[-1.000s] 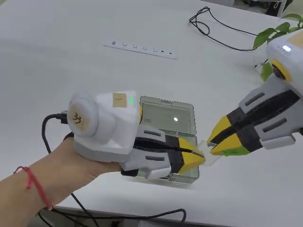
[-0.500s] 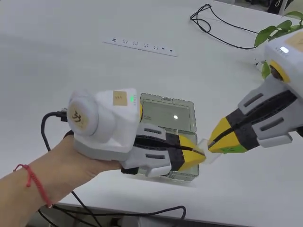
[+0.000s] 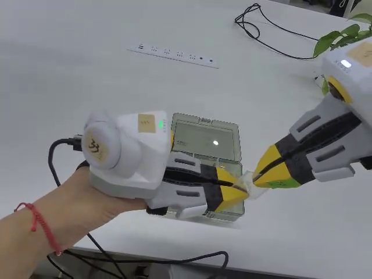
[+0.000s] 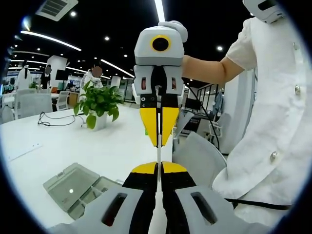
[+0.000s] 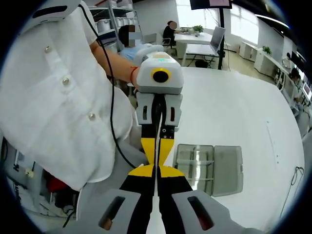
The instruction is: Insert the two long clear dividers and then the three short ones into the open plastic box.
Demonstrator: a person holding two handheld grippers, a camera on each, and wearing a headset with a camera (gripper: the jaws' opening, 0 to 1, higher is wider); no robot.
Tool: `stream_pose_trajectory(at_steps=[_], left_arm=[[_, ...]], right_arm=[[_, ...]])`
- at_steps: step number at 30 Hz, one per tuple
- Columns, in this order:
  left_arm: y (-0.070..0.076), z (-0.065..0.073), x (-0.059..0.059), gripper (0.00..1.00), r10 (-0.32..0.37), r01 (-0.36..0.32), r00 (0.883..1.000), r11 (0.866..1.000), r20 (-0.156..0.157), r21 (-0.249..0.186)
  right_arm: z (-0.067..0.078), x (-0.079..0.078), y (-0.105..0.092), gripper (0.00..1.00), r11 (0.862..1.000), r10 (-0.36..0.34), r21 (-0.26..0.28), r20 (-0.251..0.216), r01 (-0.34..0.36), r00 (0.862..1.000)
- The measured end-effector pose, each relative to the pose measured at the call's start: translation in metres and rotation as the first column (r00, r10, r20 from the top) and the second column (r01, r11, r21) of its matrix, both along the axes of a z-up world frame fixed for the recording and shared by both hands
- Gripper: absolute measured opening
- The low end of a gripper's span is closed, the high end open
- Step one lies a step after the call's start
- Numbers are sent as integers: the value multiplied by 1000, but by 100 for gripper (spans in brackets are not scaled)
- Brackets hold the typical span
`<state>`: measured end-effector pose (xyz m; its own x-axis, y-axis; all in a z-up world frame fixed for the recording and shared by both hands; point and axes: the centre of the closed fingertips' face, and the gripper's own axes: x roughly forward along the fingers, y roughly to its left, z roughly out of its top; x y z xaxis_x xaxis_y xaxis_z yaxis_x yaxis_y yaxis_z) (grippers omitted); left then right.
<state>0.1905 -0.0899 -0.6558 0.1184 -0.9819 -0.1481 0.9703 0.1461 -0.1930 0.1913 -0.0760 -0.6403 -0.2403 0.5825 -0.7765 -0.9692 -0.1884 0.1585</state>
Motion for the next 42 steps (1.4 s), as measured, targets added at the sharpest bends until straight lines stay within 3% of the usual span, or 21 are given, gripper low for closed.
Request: stream_pose_trajectory(at_steps=[10,26,35,42], left_arm=[[9,-5,5,8,36,-36,999,999,-11,7],[28,-14,17,41,116,-116,993,993,-4,26],[42,-21,27,63,158,-157,987,987,-10,38],[52,-27,31,78,173,-173,985,984,4,52]], right_arm=[[3,4,1,3,1000,-13,4,15,13,1000],[-5,18,-5,3,998,-63,-27,45,65,997],[-22,35,-14,3,992,-102,-68,74,107,992],[-38,48,-21,3,986,-130,-93,93,138,987]])
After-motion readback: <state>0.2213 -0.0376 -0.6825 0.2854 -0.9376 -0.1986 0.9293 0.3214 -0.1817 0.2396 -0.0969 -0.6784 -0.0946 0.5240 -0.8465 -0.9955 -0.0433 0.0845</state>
